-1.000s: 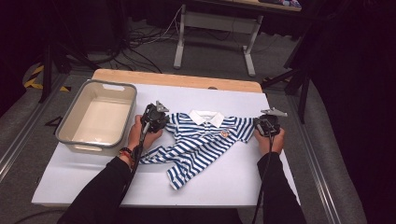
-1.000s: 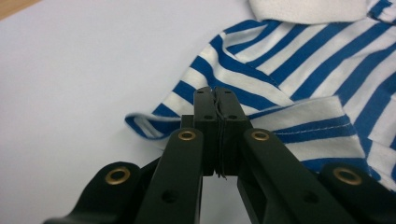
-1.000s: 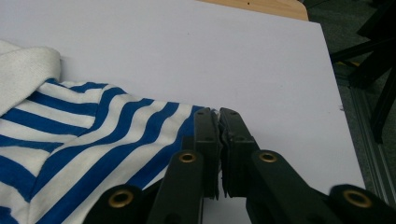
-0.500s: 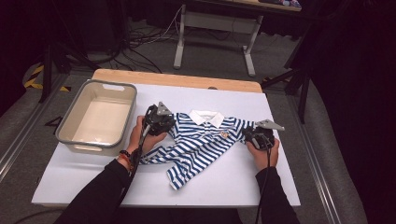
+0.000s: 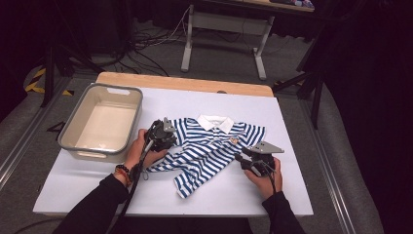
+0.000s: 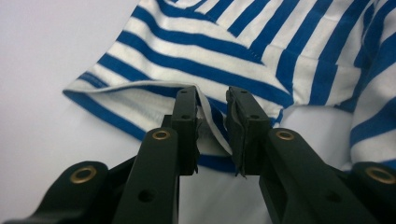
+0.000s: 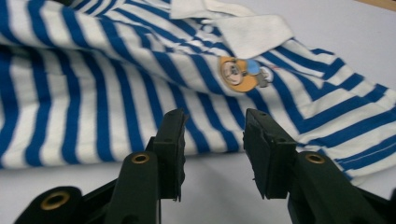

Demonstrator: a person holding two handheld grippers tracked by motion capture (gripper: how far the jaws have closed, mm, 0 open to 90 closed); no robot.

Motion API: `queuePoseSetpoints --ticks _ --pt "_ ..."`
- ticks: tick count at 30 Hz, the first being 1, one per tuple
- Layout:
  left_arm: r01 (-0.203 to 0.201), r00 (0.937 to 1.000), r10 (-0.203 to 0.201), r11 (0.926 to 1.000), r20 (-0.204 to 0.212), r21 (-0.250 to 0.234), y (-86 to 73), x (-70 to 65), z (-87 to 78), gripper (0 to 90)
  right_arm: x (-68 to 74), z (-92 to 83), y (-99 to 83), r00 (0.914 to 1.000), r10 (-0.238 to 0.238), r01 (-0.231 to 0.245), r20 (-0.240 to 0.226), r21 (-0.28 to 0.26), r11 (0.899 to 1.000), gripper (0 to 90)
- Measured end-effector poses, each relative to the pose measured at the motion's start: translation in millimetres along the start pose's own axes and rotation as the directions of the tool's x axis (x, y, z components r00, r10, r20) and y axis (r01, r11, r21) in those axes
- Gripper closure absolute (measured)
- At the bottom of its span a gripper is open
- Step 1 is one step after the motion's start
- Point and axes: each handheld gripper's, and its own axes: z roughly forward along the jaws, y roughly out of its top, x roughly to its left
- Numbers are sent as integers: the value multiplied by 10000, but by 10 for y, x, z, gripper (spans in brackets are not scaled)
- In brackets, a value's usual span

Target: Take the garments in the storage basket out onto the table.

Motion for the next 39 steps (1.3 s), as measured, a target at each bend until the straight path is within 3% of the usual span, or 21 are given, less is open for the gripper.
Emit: queuePoseSetpoints --ticks 5,9,11,13,16,20,24,28,31,32,33,35,36,37,39 --pt "-38 9999 36 10000 -163 -92 -38 -22 -68 736 149 -30 -24 9985 -248 251 -484 52 9997 586" --pt "-4 10000 4 9985 -3 -547 -54 -79 -160 737 260 -12 -12 9951 -478 483 -869 44 9988 574" --pt "-230 9997 226 9965 -60 -807 -47 -124 -220 732 317 6 -6 9930 -598 607 -1022 59 9981 573" --pt "-408 9983 455 9920 373 -1193 -68 -184 -310 723 399 41 -3 9876 -801 815 -1350 49 9967 570" --pt "-593 9966 663 9890 479 -1353 -113 -233 -376 712 460 62 4 9843 -878 910 -1530 137 9958 572" --pt "-805 9938 910 9853 644 -1508 -238 -307 -505 654 600 104 6 9717 -1045 1107 -2117 174 9937 561" --pt "-1092 9902 1188 9865 740 -1218 -442 -360 -625 581 768 148 7 9500 -1433 1549 -2774 202 9877 548" --pt "-884 9917 968 9913 846 -973 -579 -334 -644 567 822 201 -8 9451 -1615 1817 -2840 462 9823 527" --pt "-606 9905 674 9964 1196 -595 -677 -290 -622 575 802 215 -6 9477 -1440 1646 -2849 495 9851 630" --pt "-495 9892 558 9975 1359 -496 -702 -286 -608 610 794 215 -6 9479 -1387 1596 -2868 507 9859 689" --pt "-377 9859 468 9975 1606 -594 -719 -285 -607 610 794 215 -6 9479 -1387 1596 -2868 507 9859 689" --pt "-459 9829 554 9973 1756 -578 -710 -295 -605 737 781 215 -4 9488 -1299 1520 -2879 555 9868 812" --pt "-493 9803 591 9972 1883 -564 -703 -304 -601 737 781 215 -4 9488 -1299 1520 -2879 555 9868 812" --pt "-639 9761 740 9964 2044 -557 -695 -327 -599 794 779 211 -4 9485 -1316 1538 -2880 558 9865 852" --pt "-817 9774 907 9952 1908 -543 -686 -354 -606 876 782 184 -6 9484 -1566 1779 -2755 539 9826 895"
